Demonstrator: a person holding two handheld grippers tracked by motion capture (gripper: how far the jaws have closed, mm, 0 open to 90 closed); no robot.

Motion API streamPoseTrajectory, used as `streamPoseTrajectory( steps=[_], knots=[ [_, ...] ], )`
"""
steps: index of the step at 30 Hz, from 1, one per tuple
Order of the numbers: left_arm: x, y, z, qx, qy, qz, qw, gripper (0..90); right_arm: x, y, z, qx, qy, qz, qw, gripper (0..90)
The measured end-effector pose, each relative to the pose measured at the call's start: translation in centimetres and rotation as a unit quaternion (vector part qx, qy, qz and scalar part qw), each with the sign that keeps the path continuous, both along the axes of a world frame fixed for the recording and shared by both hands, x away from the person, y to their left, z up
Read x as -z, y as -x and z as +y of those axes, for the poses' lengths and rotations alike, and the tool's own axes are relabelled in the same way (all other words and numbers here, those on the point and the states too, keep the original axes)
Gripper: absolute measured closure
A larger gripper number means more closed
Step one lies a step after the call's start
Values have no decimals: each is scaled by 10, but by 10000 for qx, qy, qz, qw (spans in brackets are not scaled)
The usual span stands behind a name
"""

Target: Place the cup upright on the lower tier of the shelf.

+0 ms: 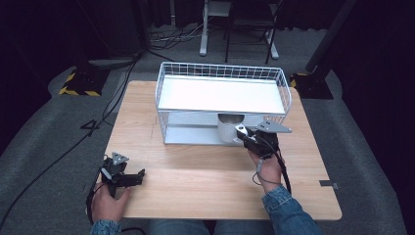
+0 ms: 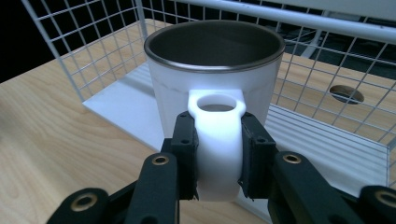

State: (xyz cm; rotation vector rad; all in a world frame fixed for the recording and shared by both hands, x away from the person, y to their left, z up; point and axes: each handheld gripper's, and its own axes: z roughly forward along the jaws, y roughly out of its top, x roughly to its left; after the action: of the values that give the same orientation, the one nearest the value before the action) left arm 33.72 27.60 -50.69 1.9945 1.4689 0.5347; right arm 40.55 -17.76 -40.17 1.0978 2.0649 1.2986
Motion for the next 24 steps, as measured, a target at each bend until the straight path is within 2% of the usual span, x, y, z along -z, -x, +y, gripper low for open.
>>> streamPoseTrajectory(
  steps=[2, 10, 24],
  knots=[
    [0, 0, 0, 0, 0, 0, 10000, 16, 1, -2, 0, 14, 0, -12, 10000, 716],
    [0, 0, 0, 1, -1, 1, 10000, 17, 13, -20, 6, 357, 42, -30, 9993, 716],
    [0, 0, 0, 10, -6, 4, 10000, 17, 28, -36, 14, 636, 149, 5, 9979, 716]
  ],
)
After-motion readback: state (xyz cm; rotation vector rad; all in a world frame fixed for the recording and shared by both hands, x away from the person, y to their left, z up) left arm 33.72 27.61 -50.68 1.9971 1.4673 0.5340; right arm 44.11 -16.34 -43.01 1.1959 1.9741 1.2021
